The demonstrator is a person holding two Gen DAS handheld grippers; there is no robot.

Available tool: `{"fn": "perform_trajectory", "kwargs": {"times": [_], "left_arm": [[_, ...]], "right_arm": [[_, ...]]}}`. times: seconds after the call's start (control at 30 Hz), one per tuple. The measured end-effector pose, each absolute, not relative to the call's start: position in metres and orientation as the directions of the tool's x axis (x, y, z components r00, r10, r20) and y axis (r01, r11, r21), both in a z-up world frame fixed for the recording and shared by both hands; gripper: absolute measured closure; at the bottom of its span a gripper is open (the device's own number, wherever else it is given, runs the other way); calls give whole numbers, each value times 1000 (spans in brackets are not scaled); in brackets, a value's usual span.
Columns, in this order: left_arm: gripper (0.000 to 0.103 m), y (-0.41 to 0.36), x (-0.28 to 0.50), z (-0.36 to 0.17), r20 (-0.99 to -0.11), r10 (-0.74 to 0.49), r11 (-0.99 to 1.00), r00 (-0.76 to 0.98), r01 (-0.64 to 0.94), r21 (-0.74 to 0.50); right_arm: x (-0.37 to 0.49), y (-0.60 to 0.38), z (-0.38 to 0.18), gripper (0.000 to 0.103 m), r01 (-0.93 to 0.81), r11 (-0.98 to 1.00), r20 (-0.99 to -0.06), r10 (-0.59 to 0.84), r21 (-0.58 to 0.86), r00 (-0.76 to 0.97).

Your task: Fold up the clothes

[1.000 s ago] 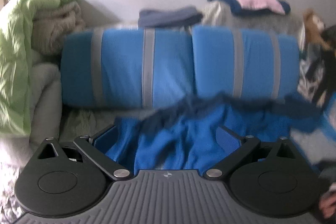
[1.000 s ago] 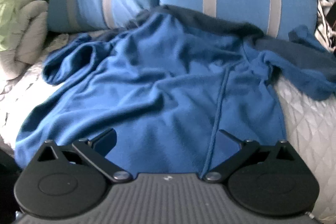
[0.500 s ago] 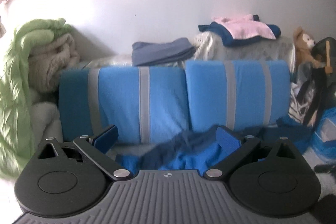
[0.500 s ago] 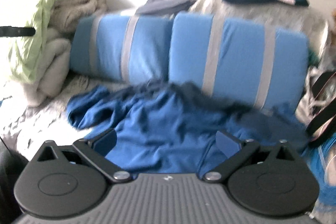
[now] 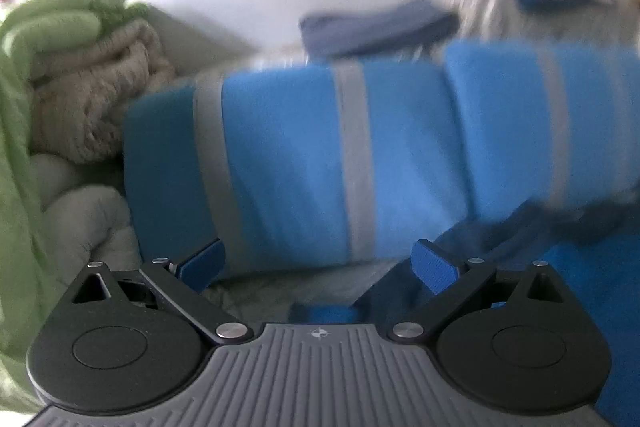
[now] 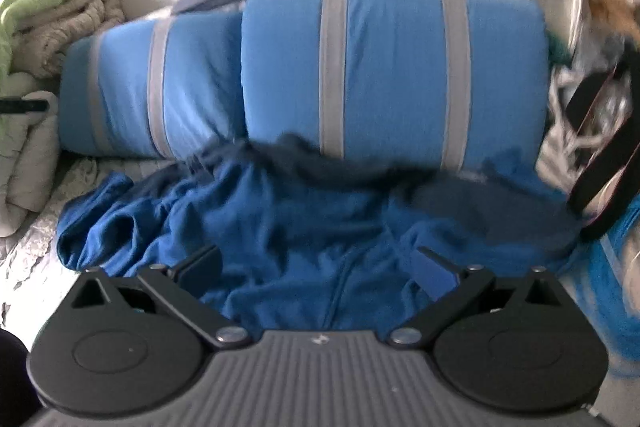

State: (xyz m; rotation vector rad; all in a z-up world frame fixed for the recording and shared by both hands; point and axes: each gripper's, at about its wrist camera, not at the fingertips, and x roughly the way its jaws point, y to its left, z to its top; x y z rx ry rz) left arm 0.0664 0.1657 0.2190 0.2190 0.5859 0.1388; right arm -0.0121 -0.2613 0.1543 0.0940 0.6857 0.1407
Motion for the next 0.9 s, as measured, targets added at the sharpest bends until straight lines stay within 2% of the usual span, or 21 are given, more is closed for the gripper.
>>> {"fn": "perform_trajectory", "kwargs": {"times": [0.23,0.43,0.5,0.67,0.77,0.8,0.83,0.87,0.9], "left_arm": [[2,186,116,142,-636,148,981,758,-30,192],[3,188,152,104,-686,163,973,709,-2,230],[12,194,161,94,-713,164,978,681,-17,209],[14,206,176,76,-769,127,989,626,-24,143],[26,208,184,65,-801,113,992,588,-25,121],[34,208,184,63,-810,100,994,578,-23,106],[48,208,185,60,-817,89,995,570,-23,92],[58,209,186,58,-821,85,996,565,-27,85],[73,209,186,57,-820,91,996,565,-40,84]], "right_arm": [[14,-240,79,1,-108,964,-647,243,242,723],[40,-221,38,1,-71,957,-677,250,281,693],[44,-222,28,1,-65,952,-683,261,299,682],[44,-218,20,1,-72,959,-709,252,274,658],[44,-216,19,1,-84,960,-712,255,266,654],[45,-215,18,1,-87,957,-714,265,276,648],[46,-215,17,1,-90,954,-716,274,285,642],[47,-214,16,1,-91,954,-720,277,286,637],[47,-213,15,1,-92,953,-723,279,288,632]]}}
